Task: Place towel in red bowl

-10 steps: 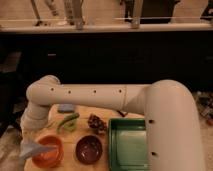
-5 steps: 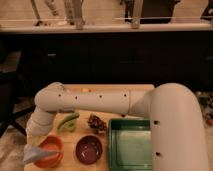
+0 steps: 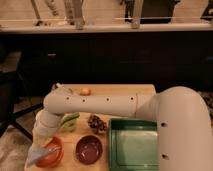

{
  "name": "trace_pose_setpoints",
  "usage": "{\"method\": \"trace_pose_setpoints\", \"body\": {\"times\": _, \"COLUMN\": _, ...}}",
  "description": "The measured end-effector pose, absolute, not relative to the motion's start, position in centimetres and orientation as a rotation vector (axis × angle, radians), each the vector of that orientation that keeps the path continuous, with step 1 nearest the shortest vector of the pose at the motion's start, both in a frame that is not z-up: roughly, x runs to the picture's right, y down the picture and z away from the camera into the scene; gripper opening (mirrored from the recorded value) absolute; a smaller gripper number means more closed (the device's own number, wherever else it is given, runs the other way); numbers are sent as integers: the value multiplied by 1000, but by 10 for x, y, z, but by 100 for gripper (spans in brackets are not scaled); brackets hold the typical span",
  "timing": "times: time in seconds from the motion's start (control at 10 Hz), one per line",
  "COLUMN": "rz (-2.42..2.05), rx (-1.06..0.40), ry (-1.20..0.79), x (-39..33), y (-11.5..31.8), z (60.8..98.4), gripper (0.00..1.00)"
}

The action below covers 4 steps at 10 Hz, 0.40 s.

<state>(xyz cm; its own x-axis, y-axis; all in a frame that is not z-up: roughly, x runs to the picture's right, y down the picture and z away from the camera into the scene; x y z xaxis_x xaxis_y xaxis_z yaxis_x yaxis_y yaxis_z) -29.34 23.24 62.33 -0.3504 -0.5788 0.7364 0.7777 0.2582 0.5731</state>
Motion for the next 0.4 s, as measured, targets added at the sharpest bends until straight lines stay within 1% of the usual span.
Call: {"method": "trace_pose_setpoints", "body": {"times": 0.4, "rz": -1404, "rx": -230, "ry": -1313, "x": -285, "y": 225, "z": 640, "gripper": 0}}
